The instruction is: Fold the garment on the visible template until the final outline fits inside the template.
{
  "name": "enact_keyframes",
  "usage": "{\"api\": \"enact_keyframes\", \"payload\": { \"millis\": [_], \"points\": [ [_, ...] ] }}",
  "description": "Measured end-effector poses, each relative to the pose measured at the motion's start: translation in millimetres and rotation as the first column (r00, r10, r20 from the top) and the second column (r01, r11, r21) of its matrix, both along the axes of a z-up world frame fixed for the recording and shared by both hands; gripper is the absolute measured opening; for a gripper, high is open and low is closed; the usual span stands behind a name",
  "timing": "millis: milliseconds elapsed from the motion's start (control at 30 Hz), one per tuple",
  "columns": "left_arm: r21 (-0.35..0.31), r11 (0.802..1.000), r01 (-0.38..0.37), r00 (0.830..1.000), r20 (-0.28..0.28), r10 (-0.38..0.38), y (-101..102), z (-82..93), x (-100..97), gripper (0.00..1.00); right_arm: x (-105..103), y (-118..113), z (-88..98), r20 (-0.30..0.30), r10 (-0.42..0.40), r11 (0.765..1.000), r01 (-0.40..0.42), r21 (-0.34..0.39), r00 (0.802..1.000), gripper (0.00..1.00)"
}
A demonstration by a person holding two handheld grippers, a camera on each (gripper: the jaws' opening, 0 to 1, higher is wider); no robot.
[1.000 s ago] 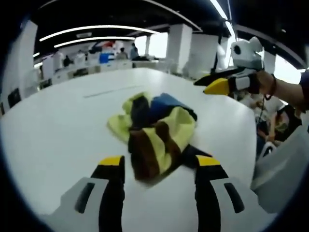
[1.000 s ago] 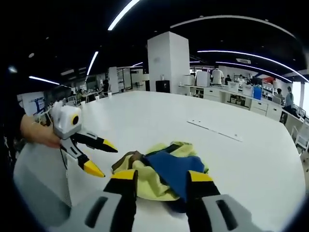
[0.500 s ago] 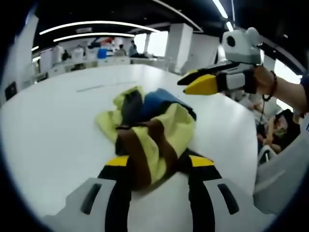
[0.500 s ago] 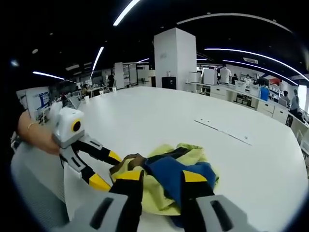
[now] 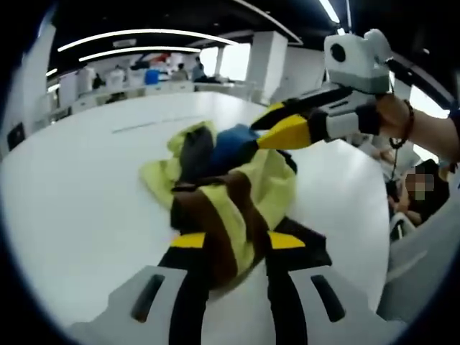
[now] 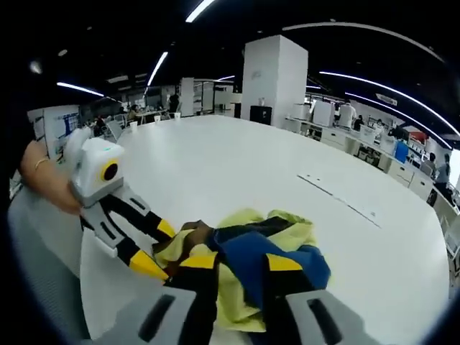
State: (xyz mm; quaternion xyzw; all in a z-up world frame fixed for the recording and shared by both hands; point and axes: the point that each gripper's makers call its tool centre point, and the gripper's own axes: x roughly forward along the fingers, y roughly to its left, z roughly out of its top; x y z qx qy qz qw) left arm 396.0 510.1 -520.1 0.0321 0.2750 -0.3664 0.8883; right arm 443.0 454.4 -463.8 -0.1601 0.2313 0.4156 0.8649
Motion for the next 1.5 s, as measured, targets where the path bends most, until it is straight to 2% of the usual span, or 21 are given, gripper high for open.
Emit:
{"api": "enact_keyframes", "payload": {
  "millis": [167,367,567,767,967,1367,1500],
  "points": [
    [0.014,1.000,0.008,1.000,0.008,-0.008,0.0,1.2,-2.0,0.14,1.0,1.3,-3.3,0.028,0.019,0.999,-0.018,-0.038,0.999,0.09],
    [0.007,1.000,0.004,1.000,0.015,-0.004,0.9,4.8,-1.4,0.10,3.0,0.7,-5.2,0.032,0.025,0.998,-0.024,-0.051,0.999,0.00],
    [-0.008,1.000,0.005,1.000,0.024,-0.005,2.3,13.3,-2.1,0.07,5.6,-1.4,1.2,0.032,0.009,1.000,-0.008,-0.023,0.999,0.00],
    [-0.013,1.000,0.011,0.999,0.051,-0.011,5.8,30.7,0.3,0.05,9.4,-6.5,18.0,0.054,-0.015,1.000,0.014,0.019,0.998,0.00],
    [-0.006,1.000,0.006,0.997,0.074,-0.006,10.6,45.9,5.6,0.04,13.7,-13.7,35.6,0.052,-0.046,0.996,0.041,0.078,0.998,0.00],
    [-0.034,0.999,-0.024,0.992,0.123,0.028,17.8,84.9,30.7,0.04,35.3,-43.3,66.5,0.102,-0.119,0.989,0.109,0.103,0.988,0.00],
    [-0.042,0.999,-0.026,0.989,0.147,0.032,16.8,99.6,42.9,0.00,42.7,-52.0,73.1,0.110,-0.140,0.986,0.128,0.108,0.984,0.00]
  ]
}}
